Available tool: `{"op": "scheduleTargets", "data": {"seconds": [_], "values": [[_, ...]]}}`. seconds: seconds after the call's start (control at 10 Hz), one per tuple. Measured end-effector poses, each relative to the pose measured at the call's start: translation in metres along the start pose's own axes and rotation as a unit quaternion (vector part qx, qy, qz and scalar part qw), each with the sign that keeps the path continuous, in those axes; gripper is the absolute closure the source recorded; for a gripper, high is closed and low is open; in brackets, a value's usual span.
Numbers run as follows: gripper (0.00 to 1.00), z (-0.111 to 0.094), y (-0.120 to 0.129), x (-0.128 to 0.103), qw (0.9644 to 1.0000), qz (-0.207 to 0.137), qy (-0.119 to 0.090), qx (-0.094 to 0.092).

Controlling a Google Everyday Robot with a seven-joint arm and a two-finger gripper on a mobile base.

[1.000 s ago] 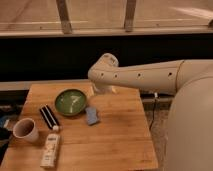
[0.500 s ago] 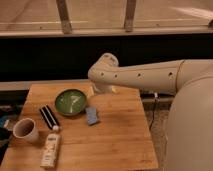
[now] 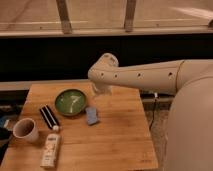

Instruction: Push the ceramic bowl across the table

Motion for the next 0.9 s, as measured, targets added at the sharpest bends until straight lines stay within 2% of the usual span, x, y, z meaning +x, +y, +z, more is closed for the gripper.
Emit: {"op": "scheduleTargets", "data": {"seconds": [0.3, 0.4, 0.5, 0.9], "values": [[0.87, 0.000, 0.000, 0.000, 1.0000, -0.001, -0.001, 0.002], [0.95, 0.004, -0.001, -0.002, 1.0000, -0.003, -0.001, 0.009], [0.99, 0.013, 0.003, -0.005, 0.9999, -0.009, -0.001, 0.014], [1.00, 0.056, 0.039, -0.033, 0.9989, -0.038, 0.008, 0.027]]}}
